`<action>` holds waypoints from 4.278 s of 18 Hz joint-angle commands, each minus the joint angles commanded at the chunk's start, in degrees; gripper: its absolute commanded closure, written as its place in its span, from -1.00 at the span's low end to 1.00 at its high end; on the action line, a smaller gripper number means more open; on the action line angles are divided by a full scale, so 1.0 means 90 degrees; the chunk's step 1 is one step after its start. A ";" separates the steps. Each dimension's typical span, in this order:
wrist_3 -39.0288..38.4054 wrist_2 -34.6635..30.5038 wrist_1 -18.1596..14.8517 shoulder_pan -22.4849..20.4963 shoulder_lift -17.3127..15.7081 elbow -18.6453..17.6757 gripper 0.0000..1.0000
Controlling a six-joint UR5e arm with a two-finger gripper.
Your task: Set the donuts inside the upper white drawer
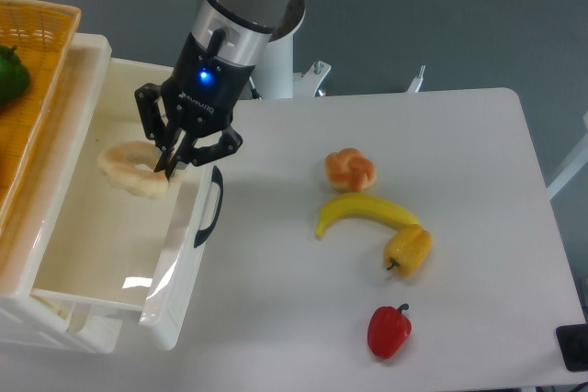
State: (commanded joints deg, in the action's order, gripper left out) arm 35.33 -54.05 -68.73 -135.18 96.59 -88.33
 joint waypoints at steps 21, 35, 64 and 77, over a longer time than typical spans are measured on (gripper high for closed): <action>0.0049 -0.0069 0.0000 0.0293 0.0010 -0.0576 0.19; 0.0068 -0.0069 0.0000 0.0283 -0.0039 -0.0557 -0.22; 0.0644 -0.0069 0.0039 -0.0829 0.0010 -0.0215 -0.61; 0.2527 -0.1423 0.0176 -0.1357 0.0429 -0.0020 -1.00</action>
State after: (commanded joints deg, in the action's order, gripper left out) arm 58.08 -66.86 -67.15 -147.39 100.46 -88.51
